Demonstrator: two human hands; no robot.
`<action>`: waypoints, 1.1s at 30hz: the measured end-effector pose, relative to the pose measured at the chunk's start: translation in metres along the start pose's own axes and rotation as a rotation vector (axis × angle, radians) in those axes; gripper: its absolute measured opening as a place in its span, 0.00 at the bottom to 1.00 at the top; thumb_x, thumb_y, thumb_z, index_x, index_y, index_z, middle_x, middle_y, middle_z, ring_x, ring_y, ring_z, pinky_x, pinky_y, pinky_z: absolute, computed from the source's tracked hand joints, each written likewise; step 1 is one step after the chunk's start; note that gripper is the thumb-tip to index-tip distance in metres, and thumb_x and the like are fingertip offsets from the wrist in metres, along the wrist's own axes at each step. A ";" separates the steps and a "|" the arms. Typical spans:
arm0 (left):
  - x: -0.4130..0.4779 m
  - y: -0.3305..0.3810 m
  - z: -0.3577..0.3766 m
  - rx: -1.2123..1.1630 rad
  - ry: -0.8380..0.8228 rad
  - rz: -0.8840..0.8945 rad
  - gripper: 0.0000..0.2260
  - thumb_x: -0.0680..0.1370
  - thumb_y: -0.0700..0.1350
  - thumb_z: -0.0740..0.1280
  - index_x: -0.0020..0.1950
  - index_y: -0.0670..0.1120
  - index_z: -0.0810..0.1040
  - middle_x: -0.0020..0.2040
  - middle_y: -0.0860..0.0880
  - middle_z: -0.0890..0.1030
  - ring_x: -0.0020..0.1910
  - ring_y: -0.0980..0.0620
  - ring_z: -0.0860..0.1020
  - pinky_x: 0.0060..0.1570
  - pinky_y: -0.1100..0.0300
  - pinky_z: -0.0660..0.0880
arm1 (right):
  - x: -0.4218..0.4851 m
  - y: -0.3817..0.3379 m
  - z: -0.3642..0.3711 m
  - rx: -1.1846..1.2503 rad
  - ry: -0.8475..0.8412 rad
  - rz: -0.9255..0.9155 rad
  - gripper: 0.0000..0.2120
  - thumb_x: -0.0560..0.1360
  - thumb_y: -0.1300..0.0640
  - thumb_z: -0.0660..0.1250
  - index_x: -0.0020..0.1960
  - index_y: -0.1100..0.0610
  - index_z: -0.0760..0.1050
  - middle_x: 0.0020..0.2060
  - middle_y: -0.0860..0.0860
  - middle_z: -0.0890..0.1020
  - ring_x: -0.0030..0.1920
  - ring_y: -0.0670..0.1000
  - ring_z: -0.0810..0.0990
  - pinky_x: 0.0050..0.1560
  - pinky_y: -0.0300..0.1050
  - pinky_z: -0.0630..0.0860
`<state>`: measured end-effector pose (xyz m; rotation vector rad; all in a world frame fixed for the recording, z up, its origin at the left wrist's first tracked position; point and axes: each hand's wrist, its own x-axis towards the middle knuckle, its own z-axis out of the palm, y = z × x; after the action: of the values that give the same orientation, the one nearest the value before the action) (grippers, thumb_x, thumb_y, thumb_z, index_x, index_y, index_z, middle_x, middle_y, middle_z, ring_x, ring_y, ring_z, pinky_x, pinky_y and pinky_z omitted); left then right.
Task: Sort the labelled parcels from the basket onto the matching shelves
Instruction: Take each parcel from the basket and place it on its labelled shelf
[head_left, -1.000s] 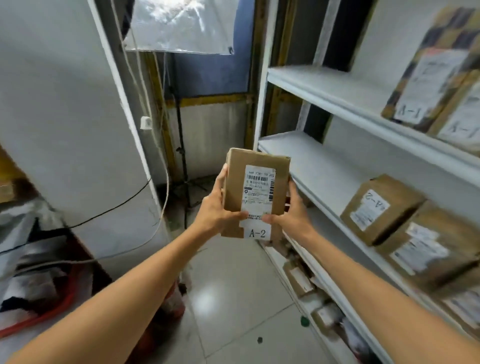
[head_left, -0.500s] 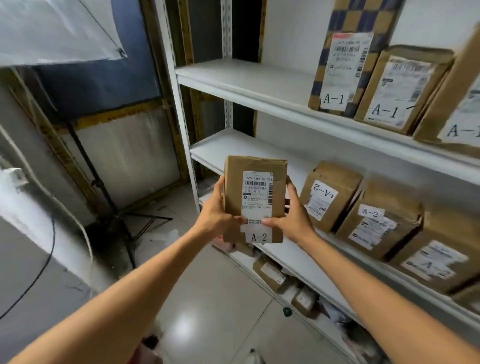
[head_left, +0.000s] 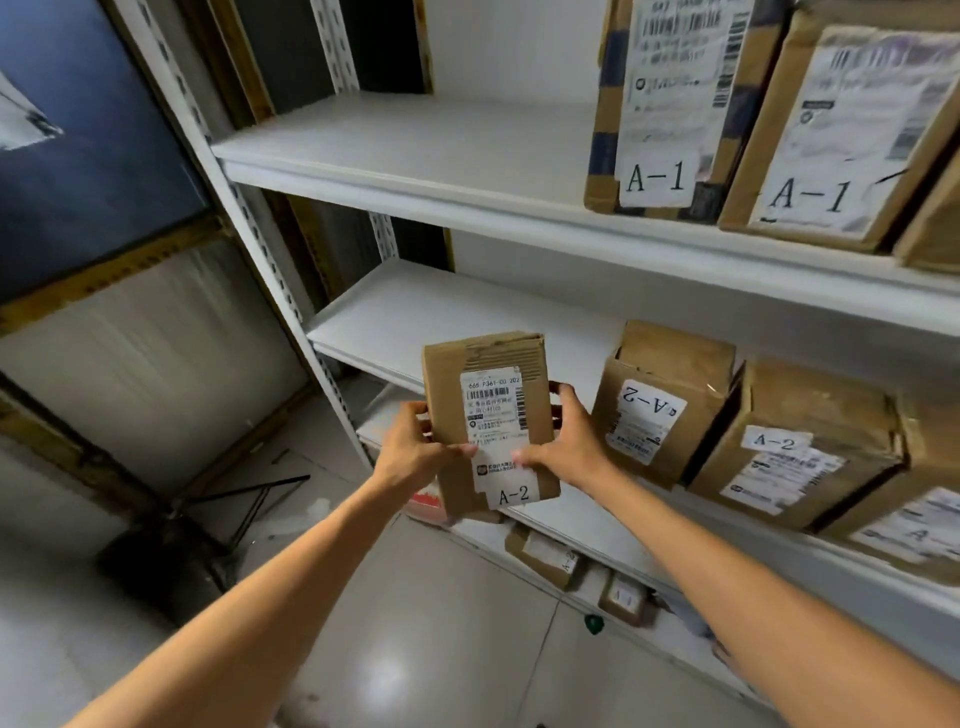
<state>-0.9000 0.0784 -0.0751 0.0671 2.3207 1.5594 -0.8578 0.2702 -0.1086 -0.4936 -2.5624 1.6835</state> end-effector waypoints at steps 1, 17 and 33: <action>0.006 -0.003 0.004 -0.007 -0.009 0.001 0.30 0.66 0.36 0.78 0.63 0.42 0.67 0.51 0.48 0.78 0.51 0.48 0.79 0.50 0.53 0.79 | 0.005 0.000 -0.001 -0.026 0.025 0.009 0.39 0.62 0.61 0.80 0.66 0.57 0.61 0.54 0.49 0.75 0.59 0.53 0.76 0.53 0.45 0.77; 0.120 -0.008 0.004 0.063 -0.212 0.217 0.32 0.63 0.31 0.77 0.59 0.42 0.62 0.47 0.50 0.76 0.47 0.53 0.78 0.33 0.67 0.77 | 0.053 -0.041 -0.008 -0.415 0.243 -0.091 0.44 0.68 0.61 0.76 0.73 0.49 0.52 0.62 0.56 0.68 0.60 0.55 0.73 0.57 0.48 0.74; 0.193 0.007 0.054 0.139 -0.411 0.339 0.32 0.66 0.38 0.78 0.64 0.43 0.65 0.63 0.44 0.76 0.57 0.47 0.76 0.50 0.57 0.78 | 0.056 -0.022 -0.005 -0.843 0.516 -0.093 0.24 0.69 0.68 0.69 0.64 0.66 0.70 0.62 0.60 0.70 0.63 0.59 0.69 0.68 0.49 0.69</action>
<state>-1.0658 0.1733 -0.1362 0.7750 2.1526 1.3604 -0.9155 0.2824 -0.0946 -0.6908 -2.6764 0.2911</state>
